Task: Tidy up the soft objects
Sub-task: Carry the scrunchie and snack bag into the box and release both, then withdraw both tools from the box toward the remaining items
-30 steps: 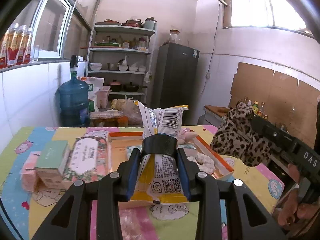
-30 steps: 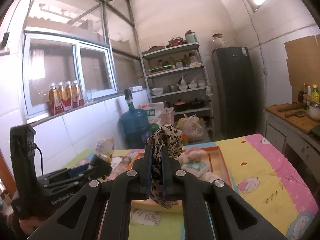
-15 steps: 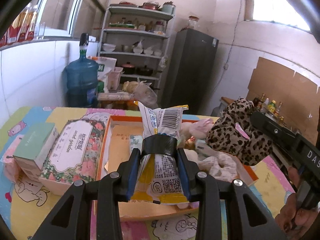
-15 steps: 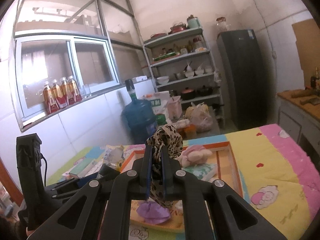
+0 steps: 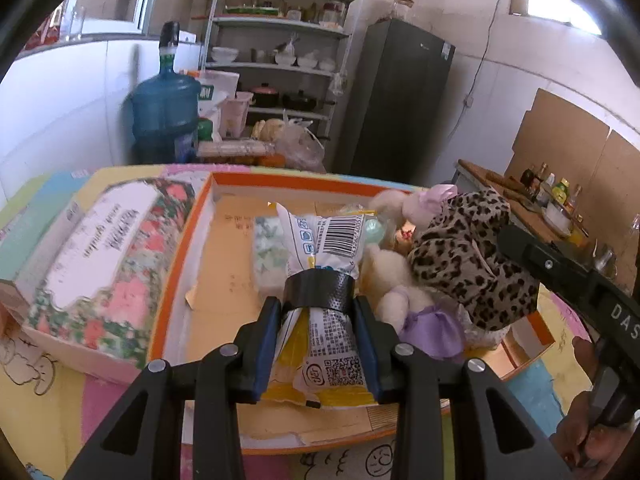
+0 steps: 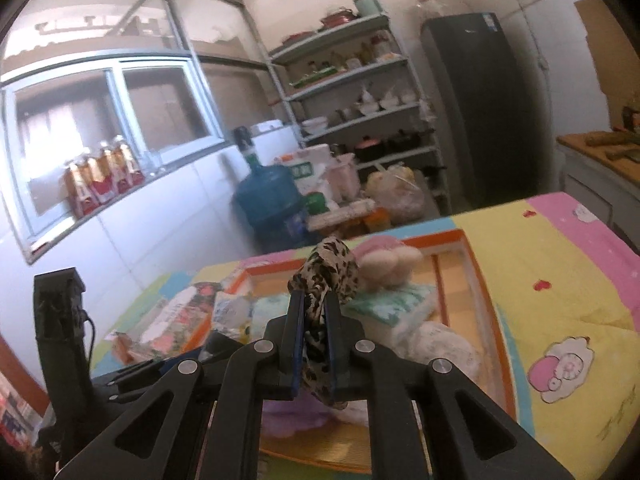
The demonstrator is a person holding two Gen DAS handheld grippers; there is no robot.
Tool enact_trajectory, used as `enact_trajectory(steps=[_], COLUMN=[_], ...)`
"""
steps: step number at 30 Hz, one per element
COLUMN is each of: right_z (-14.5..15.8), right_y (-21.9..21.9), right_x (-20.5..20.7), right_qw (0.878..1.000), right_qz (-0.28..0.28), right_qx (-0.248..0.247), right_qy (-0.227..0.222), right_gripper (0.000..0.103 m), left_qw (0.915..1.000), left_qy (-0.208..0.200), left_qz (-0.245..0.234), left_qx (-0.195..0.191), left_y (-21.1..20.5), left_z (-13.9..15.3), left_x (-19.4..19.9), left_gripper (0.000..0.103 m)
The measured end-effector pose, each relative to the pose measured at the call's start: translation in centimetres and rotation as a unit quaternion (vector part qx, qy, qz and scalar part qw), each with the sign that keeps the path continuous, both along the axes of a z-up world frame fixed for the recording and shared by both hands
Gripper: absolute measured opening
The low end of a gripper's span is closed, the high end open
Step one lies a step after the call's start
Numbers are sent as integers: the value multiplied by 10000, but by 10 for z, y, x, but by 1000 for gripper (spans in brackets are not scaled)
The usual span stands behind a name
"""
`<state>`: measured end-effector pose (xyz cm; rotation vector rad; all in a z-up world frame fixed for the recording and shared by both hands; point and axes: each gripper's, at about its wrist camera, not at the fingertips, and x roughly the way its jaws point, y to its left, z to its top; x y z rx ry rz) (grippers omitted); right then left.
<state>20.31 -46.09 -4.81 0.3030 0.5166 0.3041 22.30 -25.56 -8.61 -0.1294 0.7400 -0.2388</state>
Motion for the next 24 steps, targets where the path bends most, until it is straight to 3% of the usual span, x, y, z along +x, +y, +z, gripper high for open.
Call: enact_trajectory(steps=[4, 6, 8, 11, 13, 15, 24], right_z=[-7, -7, -8, -7, -6, -5, 13], right_y=[-7, -7, -7, -7, -8, -8, -4], right_x=[3, 3, 3, 1, -2, -3, -21], right_qw=[9998, 9997, 9994, 9995, 9995, 9994, 9970], right_qz=[-132, -211, -280, -285, -305, -339, -656], right_qx=[58, 3, -68, -61, -31, -10, -232], right_qy=[140, 160, 174, 116, 49, 7, -337], right_gripper=[12, 20, 39, 59, 63, 66, 69], left_qw=[9999, 9998, 9998, 9997, 9995, 9992, 9973], left_qy=[83, 118, 126, -44, -245, -374, -710], left_qz=[4, 40, 63, 29, 69, 121, 155], left_qx=[-124, -146, -145, -247, -185, -98, -113], left_y=[2, 3, 5, 7, 6, 6, 22], left_z=[-3, -3, -2, 3, 8, 13, 39], left_x=[5, 7, 8, 4, -1, -5, -28], left_gripper=[38, 38, 40, 50, 72, 82, 82])
